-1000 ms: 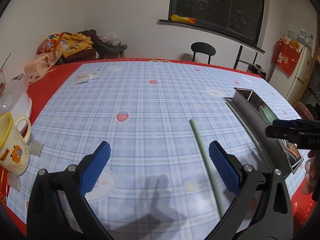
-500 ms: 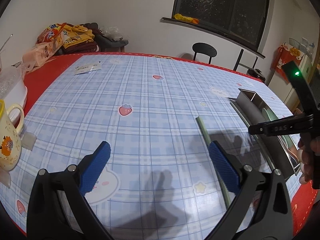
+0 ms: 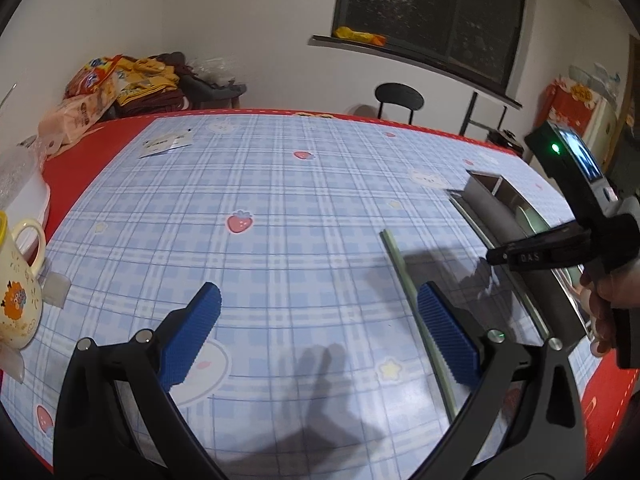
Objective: Organize utensils
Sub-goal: 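Grasp a pale green chopstick with the right tool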
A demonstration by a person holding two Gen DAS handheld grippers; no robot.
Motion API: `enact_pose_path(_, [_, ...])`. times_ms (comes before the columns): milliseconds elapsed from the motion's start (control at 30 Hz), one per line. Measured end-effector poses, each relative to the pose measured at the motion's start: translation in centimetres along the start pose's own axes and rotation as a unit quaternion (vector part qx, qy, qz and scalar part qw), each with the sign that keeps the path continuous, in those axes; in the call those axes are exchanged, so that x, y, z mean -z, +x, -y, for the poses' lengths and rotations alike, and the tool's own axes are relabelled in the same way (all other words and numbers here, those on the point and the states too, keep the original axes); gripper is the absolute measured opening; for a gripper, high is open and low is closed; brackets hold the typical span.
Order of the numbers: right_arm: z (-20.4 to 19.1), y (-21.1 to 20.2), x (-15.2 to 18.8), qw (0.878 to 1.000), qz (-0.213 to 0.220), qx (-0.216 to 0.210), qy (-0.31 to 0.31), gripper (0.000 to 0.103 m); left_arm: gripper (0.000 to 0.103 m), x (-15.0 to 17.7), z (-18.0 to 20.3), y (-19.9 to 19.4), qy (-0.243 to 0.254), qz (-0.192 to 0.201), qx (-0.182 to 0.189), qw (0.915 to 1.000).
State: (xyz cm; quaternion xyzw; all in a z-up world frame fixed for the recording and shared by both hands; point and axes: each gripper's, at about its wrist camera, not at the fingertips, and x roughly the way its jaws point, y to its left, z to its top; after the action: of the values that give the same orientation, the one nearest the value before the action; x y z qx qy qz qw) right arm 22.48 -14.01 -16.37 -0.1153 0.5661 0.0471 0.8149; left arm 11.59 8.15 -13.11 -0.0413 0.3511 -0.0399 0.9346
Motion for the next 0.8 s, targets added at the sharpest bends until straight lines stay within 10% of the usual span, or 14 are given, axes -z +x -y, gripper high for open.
enact_pose_path(167, [0.2,-0.6,1.2,1.000,-0.007,-0.027,-0.004,0.013,0.095,0.3,1.7,0.5,0.040,-0.019,-0.019,0.9989])
enact_pose_path(300, [-0.1,-1.1,2.6,0.999,-0.005,-0.044,-0.011,0.009,0.072,0.2,1.7,0.7,0.029,-0.041,0.012,0.9987])
enact_pose_path(800, [-0.1,-2.2,5.6,0.996,0.028,-0.074,-0.030,0.008,0.066,0.8,7.0,3.6,0.085,-0.103,-0.005,0.9911])
